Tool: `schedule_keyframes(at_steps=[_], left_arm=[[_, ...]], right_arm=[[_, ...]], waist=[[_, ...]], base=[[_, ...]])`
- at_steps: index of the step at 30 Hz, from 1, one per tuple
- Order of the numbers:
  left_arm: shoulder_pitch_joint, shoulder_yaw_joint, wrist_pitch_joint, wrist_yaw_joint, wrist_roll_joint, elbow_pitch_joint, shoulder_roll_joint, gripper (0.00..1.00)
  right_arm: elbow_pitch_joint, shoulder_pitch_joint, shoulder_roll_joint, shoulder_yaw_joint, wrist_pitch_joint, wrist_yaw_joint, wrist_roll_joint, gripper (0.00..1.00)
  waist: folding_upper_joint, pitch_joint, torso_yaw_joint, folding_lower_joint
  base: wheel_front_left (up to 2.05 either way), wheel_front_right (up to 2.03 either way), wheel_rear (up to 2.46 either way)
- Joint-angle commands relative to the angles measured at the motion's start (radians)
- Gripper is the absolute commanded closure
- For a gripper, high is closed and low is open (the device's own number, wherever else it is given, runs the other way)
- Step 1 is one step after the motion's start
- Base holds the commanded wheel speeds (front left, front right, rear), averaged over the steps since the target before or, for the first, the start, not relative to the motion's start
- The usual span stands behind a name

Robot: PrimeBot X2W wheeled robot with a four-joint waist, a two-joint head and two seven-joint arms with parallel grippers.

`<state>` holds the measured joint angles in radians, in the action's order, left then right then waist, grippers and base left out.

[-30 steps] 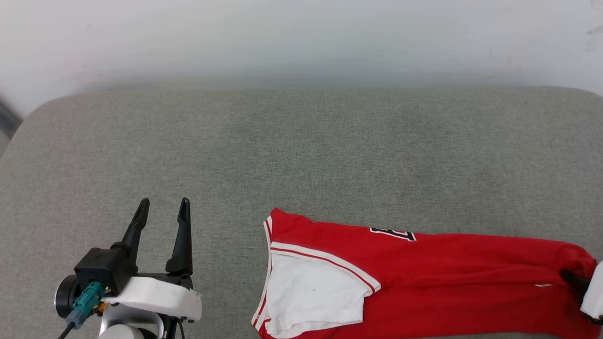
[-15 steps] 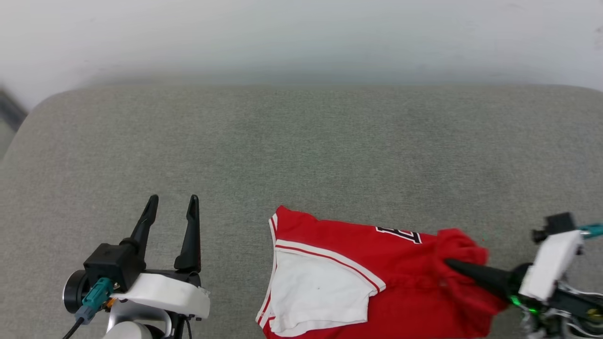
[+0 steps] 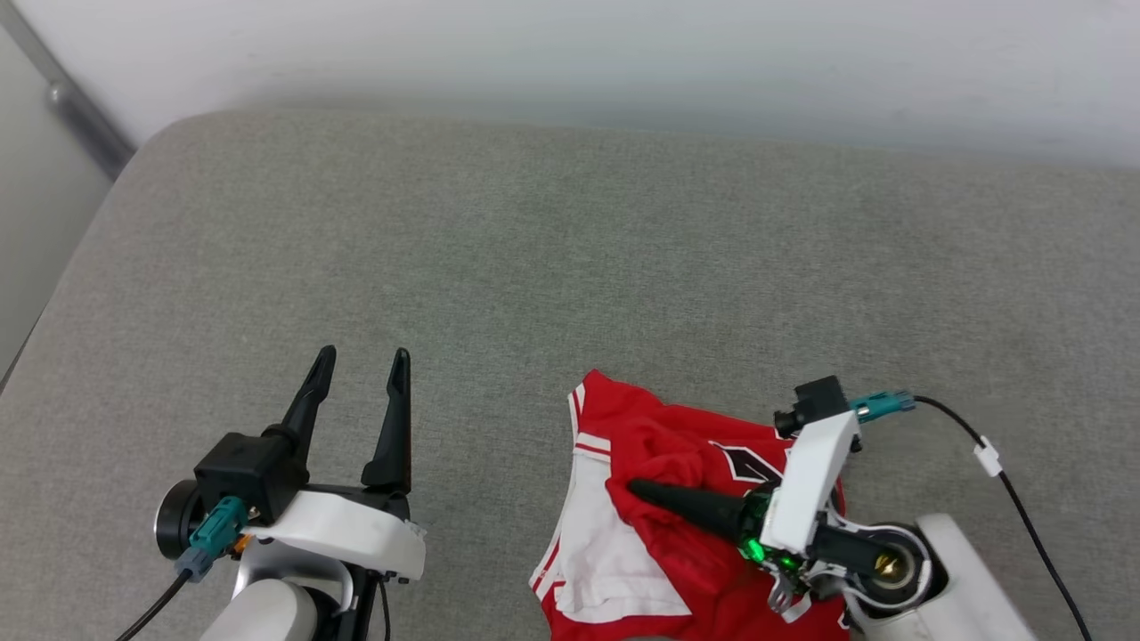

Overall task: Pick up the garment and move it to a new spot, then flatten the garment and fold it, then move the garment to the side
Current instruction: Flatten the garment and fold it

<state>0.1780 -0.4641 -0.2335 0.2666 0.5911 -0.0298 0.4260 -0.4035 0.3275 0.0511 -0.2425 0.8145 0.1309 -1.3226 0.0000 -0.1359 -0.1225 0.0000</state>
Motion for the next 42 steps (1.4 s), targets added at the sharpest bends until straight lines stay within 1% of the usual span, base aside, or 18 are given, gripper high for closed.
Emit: schedule_keyframes(at_steps=[1, 2, 3, 6, 7, 8, 9, 10, 11, 12, 17, 20, 23, 27, 30, 33, 38, 42], left_arm=[[0.016, -0.002, -0.007, -0.005, -0.006, 0.007, -0.008, 0.0], [0.016, -0.002, -0.008, -0.007, -0.006, 0.011, -0.01, 0.0], [0.018, -0.003, -0.01, -0.008, -0.007, 0.015, -0.011, 0.0], [0.02, -0.003, -0.012, -0.01, -0.005, 0.023, -0.014, 0.0], [0.019, -0.003, -0.013, -0.011, -0.005, 0.026, -0.015, 0.0], [0.018, -0.003, -0.014, -0.011, -0.005, 0.029, -0.016, 0.0], [0.017, -0.004, -0.015, -0.012, -0.004, 0.032, -0.017, 0.0], [0.016, -0.005, -0.015, -0.012, -0.004, 0.035, -0.017, 0.0], [0.015, -0.005, -0.015, -0.012, -0.005, 0.038, -0.018, 0.0], [0.012, -0.006, -0.016, -0.012, -0.004, 0.041, -0.018, 0.0], [-0.002, -0.008, -0.014, -0.008, -0.002, 0.044, -0.013, 0.0], [-0.01, -0.005, -0.012, -0.002, 0.001, 0.044, -0.007, 0.0], [-0.025, -0.001, -0.011, 0.004, 0.004, 0.04, -0.003, 0.0], [-0.038, 0.007, -0.011, 0.014, 0.011, 0.036, 0.002, 0.0], [-0.052, 0.014, -0.012, 0.018, 0.017, 0.039, 0.008, 0.0], [-0.055, 0.021, -0.014, 0.021, 0.018, 0.04, 0.013, 0.0], [-0.069, 0.035, -0.018, 0.027, 0.025, 0.044, 0.019, 0.0], [-0.08, 0.042, -0.022, 0.027, 0.024, 0.059, 0.018, 0.0]], right_arm=[[-0.03, 0.018, -0.001, -0.035, -0.038, 0.0, 0.021, 1.0], [-0.043, 0.027, -0.001, -0.052, -0.063, 0.0, 0.036, 0.96], [-0.058, 0.037, -0.001, -0.06, -0.093, 0.0, 0.047, 0.71], [-0.111, 0.064, -0.001, -0.069, -0.192, 0.0, 0.116, 0.66], [-0.126, 0.069, -0.001, -0.077, -0.208, 0.0, 0.131, 0.73], [-0.138, 0.072, -0.002, -0.085, -0.217, 0.0, 0.133, 0.75], [-0.144, 0.075, -0.002, -0.092, -0.226, 0.0, 0.129, 0.69], [-0.143, 0.083, -0.002, -0.1, -0.235, 0.0, 0.131, 0.52], [-0.144, 0.089, -0.001, -0.109, -0.243, 0.0, 0.137, 0.06], [-0.141, 0.091, -0.001, -0.119, -0.247, 0.0, 0.142, 0.0], [-0.051, 0.101, 0.037, -0.17, -0.271, 0.0, 0.191, 0.0], [0.031, 0.103, 0.094, -0.203, -0.315, 0.0, 0.279, 0.0], [0.091, 0.091, 0.168, -0.208, -0.378, 0.0, 0.422, 0.0], [0.124, 0.043, 0.245, -0.13, -0.46, 0.0, 0.652, 0.0], [0.163, -0.015, 0.259, -0.02, -0.518, 0.0, 0.805, 0.0], [0.198, -0.063, 0.247, 0.064, -0.557, 0.0, 0.886, 0.0], [0.317, -0.178, 0.191, 0.233, -0.681, 0.0, 1.035, 0.0], [0.404, -0.27, 0.135, 0.288, -0.773, 0.0, 1.08, 0.0]], waist=[[0.0, -0.01, -0.014, 0.0], [0.0, -0.013, -0.017, 0.0], [0.0, -0.014, -0.019, 0.0], [0.0, -0.016, -0.02, 0.0], [0.0, -0.015, -0.019, 0.0], [0.0, -0.014, -0.017, 0.0], [0.0, -0.011, -0.015, 0.0], [0.0, -0.009, -0.012, 0.0], [0.0, -0.005, -0.009, 0.0], [0.0, 0.0, -0.006, 0.0], [0.0, 0.025, 0.013, 0.0], [0.0, 0.038, 0.029, 0.0], [0.0, 0.049, 0.049, 0.0], [0.0, 0.059, 0.076, 0.0], [0.0, 0.066, 0.095, 0.0], [0.0, 0.068, 0.107, 0.0], [0.0, 0.071, 0.129, 0.0], [0.0, 0.085, 0.136, 0.0]], base=[[0.0, 0.0, 0.0], [0.0, 0.0, 0.0], [0.0, 0.0, 0.0], [0.0, 0.0, 0.0], [0.0, 0.0, 0.0], [0.0, 0.0, 0.0], [0.0, 0.0, 0.0], [0.0, 0.0, 0.0], [0.0, 0.0, 0.0], [0.0, 0.0, 0.0], [0.0, 0.0, 0.0], [0.0, 0.0, 0.0], [0.0, 0.0, 0.0], [0.0, 0.0, 0.0], [0.0, 0.0, 0.0], [0.0, 0.0, 0.0], [0.0, 0.0, 0.0], [0.0, 0.0, 0.0]])
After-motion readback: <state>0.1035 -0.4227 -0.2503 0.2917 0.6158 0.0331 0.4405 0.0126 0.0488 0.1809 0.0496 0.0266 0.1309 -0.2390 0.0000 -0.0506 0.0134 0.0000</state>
